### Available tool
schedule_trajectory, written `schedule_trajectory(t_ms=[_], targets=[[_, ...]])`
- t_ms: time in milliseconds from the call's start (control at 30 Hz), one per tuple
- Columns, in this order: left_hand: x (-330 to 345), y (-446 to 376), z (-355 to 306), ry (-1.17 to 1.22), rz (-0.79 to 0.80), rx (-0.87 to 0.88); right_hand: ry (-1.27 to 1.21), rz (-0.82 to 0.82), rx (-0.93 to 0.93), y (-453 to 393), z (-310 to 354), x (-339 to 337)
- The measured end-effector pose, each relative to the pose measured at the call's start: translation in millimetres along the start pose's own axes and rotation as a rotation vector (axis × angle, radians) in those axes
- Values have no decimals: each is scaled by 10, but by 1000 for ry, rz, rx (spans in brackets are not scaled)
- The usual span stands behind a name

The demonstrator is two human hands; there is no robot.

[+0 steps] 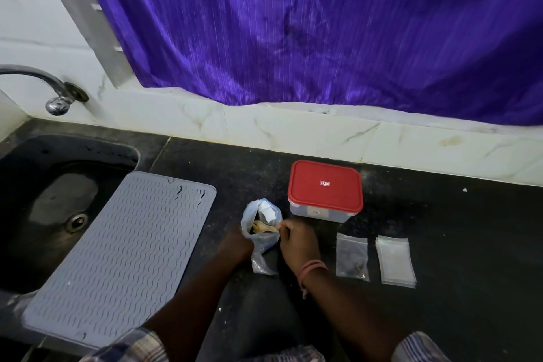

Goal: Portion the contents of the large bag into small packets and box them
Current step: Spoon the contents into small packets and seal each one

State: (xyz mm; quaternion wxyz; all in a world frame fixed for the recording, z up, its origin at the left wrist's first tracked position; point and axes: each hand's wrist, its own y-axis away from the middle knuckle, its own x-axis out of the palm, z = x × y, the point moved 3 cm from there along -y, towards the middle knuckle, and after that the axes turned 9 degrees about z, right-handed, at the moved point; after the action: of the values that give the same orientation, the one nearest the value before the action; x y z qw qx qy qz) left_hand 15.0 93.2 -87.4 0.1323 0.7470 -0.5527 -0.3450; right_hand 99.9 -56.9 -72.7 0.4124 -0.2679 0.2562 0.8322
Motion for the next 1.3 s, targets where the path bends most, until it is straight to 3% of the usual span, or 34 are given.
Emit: schedule_trajectory(t_ms=[300, 467, 633, 800, 967, 1100, 1200, 1300], targets=[[14, -359, 313, -34, 77, 4, -159, 66, 247, -60, -128, 52], [-4, -211, 161, 3, 49, 14, -440, 13, 444, -45, -282, 135], [-65, 33, -58, 67, 0, -23, -506, -26, 452, 2, -279, 16], [-159, 98, -132, 27, -151, -131, -554, -45, 438, 76, -273, -81], [-311, 183, -149, -58, -261, -2, -595, -62, 414, 170, -222, -184], [-337, 234, -108, -55, -340, -118, -620, -62, 375, 250, -104, -265], [-349, 301, -148, -140, -417, -78, -598, -22, 285, 290, 83, -330], [-365, 384, -224, -67, -510, 10, -540, 16, 196, 325, 251, -351]])
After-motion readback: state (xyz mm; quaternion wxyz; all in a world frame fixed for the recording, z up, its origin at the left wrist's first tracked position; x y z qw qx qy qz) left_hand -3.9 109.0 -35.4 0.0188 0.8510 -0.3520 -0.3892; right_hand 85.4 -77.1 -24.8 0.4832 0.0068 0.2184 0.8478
